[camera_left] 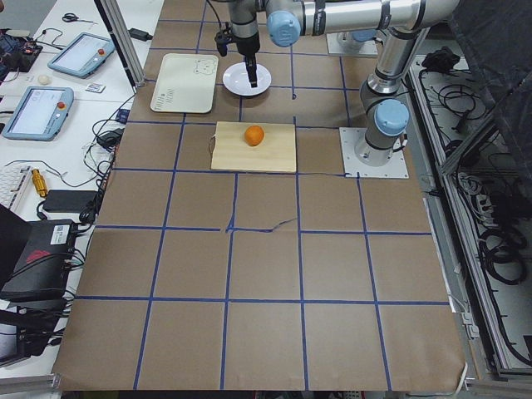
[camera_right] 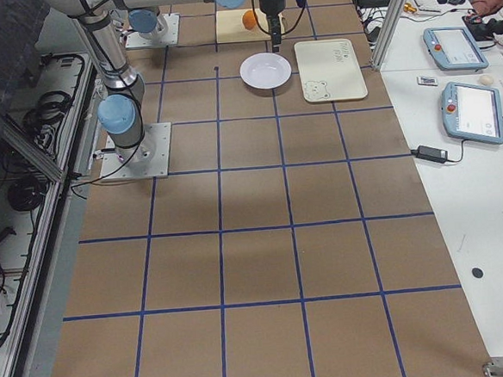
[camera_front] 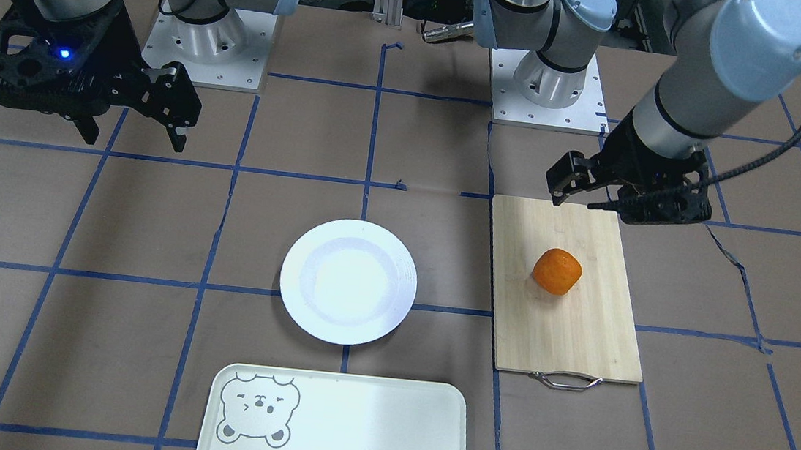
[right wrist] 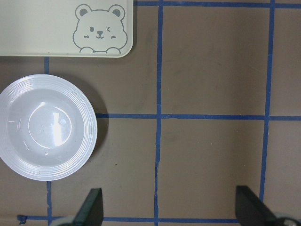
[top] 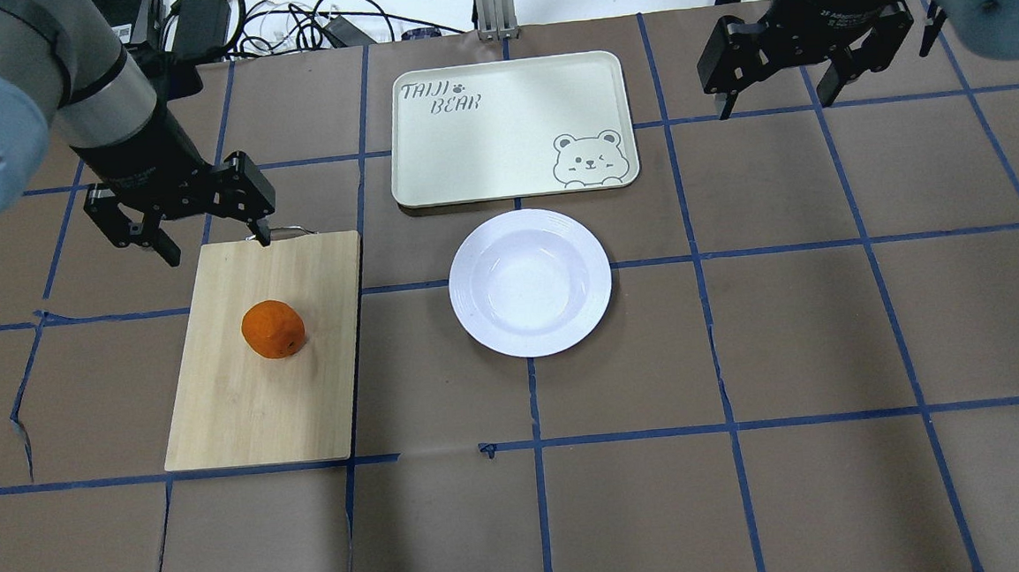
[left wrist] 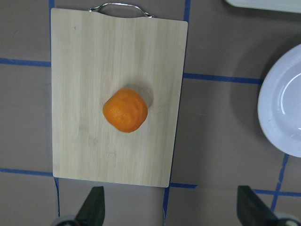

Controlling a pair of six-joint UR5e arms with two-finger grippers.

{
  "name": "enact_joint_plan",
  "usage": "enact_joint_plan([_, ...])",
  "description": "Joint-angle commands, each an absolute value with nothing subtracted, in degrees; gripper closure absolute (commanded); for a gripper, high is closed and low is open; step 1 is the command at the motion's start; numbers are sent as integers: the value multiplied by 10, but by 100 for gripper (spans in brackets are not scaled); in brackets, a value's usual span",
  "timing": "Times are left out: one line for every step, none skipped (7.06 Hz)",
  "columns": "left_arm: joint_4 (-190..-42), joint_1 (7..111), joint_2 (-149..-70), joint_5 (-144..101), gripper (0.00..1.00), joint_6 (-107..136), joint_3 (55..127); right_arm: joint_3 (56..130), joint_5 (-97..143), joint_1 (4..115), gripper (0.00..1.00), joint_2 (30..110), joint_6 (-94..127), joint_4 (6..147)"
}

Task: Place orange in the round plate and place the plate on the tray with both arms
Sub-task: 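Lower the left gripper onto the orange on the cutting board and grasp it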

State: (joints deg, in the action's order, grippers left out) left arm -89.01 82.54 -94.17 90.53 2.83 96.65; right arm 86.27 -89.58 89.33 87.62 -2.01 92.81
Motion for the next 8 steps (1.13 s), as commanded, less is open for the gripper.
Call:
enact_joint_plan([-761,795,-982,940,3,69,1060,865,-896,891,0,875,-21,928])
enact_joint_plan([-705,794,-993,938,4,76,1097,866,-896,892,0,872,-20,927])
enact_joint_plan([-647,793,-1008,933,4,76,1128,866,-896,891,0,872,-21,928])
enact_joint_plan([-616,793,-1019,926,5,76,1140,865,-896,891,0,873,-20,928])
enact_joint_plan([-604,793,-1032,912,6,76,1140,866,-896,891,0,873,-19,926])
enact_joint_plan([-587,793,-1047,894,6,76,1141,866,-896,891,0,872,-19,928])
enact_joint_plan([-578,793,-1055,895,6,74,1142,866,-896,891,0,872,-20,927])
enact_joint_plan([-579,794,-1056,896,17,69,1141,866,-896,891,0,872,-20,927])
